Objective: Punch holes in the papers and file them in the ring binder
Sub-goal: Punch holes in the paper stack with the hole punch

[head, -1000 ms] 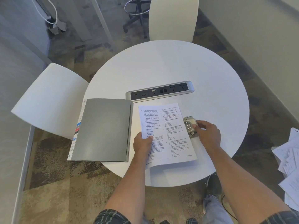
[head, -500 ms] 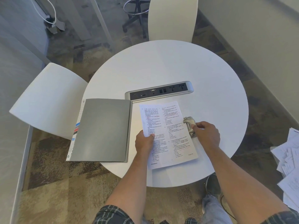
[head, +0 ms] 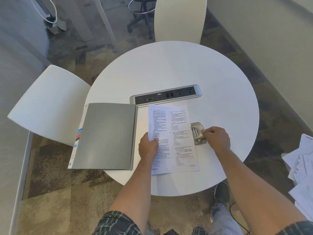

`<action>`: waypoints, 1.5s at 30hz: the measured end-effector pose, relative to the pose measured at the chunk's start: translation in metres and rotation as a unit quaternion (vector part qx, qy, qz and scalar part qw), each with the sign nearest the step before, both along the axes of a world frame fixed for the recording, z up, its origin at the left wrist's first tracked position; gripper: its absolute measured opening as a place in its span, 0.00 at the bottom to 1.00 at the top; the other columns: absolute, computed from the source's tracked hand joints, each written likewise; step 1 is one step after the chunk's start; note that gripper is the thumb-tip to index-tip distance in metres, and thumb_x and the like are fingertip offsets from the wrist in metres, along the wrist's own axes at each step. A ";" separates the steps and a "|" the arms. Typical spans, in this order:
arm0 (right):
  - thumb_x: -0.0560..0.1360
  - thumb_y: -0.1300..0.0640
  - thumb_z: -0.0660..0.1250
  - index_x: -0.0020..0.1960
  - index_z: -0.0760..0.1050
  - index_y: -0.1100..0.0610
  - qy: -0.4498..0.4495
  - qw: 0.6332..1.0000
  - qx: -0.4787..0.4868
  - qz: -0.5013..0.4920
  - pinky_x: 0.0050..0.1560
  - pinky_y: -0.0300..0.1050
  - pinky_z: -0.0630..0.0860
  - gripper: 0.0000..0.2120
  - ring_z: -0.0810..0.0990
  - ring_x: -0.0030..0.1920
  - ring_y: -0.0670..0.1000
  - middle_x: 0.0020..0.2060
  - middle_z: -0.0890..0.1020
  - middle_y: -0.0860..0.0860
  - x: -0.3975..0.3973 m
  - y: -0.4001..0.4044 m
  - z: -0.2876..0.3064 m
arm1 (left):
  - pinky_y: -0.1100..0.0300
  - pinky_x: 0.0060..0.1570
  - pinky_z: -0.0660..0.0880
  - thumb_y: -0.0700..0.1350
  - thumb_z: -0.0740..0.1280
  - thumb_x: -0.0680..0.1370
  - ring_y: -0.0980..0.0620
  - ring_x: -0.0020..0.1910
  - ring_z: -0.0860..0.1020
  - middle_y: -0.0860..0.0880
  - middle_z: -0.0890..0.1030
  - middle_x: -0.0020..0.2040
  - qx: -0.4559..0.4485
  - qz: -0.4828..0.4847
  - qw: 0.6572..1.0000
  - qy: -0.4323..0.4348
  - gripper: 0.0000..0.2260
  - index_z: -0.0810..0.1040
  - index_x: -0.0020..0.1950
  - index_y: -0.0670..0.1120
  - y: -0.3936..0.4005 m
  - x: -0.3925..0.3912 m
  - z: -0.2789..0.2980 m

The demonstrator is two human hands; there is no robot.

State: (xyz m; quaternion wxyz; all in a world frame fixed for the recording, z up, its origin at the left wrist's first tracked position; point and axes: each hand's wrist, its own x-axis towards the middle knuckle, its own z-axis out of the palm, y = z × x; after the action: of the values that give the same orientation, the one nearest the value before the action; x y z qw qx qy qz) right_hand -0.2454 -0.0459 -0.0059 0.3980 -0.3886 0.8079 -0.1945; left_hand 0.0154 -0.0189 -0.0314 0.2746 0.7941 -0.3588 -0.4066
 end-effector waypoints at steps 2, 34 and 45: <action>0.75 0.48 0.71 0.41 0.82 0.50 -0.003 1.000 0.000 0.005 0.41 0.44 0.73 0.07 0.82 0.43 0.52 0.37 0.83 0.44 -0.001 0.000 0.001 | 0.54 0.44 0.81 0.46 0.69 0.79 0.50 0.45 0.83 0.53 0.84 0.48 -0.002 0.002 1.000 0.010 0.04 0.79 0.54 0.51 0.001 0.001 0.000; 0.77 0.46 0.70 0.43 0.81 0.50 0.033 0.999 0.012 0.010 0.40 0.44 0.69 0.09 0.78 0.40 0.50 0.37 0.81 0.43 0.002 0.002 0.003 | 0.61 0.37 0.75 0.45 0.69 0.80 0.51 0.44 0.83 0.52 0.84 0.49 0.003 0.017 0.999 0.049 0.05 0.80 0.55 0.49 0.005 -0.023 0.002; 0.78 0.48 0.68 0.44 0.80 0.52 0.050 0.999 0.004 0.015 0.38 0.44 0.69 0.09 0.80 0.41 0.53 0.39 0.83 0.46 0.007 0.004 -0.001 | 0.61 0.36 0.75 0.43 0.69 0.79 0.50 0.45 0.83 0.51 0.84 0.49 -0.001 0.044 0.996 0.079 0.05 0.80 0.55 0.46 0.001 -0.023 -0.001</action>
State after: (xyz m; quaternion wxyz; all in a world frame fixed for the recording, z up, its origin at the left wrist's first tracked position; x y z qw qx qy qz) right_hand -0.2388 -0.0421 -0.0074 0.3613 -0.4083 0.8218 -0.1655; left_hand -0.0075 -0.0177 -0.0320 0.3207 0.7744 -0.3008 -0.4550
